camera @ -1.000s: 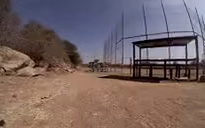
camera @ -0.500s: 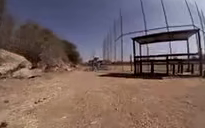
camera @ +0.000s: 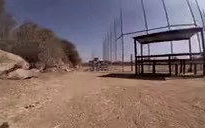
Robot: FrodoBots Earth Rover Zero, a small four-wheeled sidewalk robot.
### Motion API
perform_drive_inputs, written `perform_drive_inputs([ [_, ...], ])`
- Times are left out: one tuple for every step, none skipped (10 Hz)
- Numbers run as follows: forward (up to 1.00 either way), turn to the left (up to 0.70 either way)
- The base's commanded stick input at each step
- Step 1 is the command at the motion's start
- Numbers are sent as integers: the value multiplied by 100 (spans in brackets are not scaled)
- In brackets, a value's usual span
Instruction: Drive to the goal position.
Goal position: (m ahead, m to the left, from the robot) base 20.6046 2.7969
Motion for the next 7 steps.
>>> perform_drive_inputs([
  [50,0],
  [50,0],
  [50,0],
  [50,0],
  [50,0],
  [50,0],
  [50,0],
])
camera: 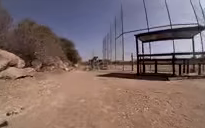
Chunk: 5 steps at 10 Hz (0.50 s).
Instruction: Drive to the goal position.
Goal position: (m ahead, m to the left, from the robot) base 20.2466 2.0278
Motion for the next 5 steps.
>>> perform_drive_inputs([
  [50,0],
  [50,0],
  [50,0],
  [50,2],
  [50,7],
])
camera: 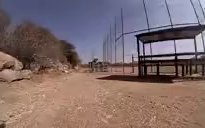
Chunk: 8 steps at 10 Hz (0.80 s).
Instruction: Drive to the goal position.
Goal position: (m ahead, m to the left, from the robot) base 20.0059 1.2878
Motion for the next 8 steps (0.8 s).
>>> perform_drive_inputs([
  [50,27],
  [50,50],
  [50,50],
  [50,34],
  [50,0],
  [50,0],
  [50,0],
  [50,0],
])
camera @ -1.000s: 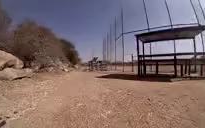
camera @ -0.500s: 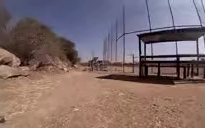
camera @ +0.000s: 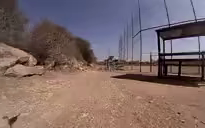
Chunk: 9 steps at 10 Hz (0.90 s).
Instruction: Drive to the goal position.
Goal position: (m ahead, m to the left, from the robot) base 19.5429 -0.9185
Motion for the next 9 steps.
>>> perform_drive_inputs([
  [50,0],
  [50,0],
  [50,0],
  [50,0],
  [50,0],
  [50,0],
  [50,0],
  [50,0],
  [50,0],
])
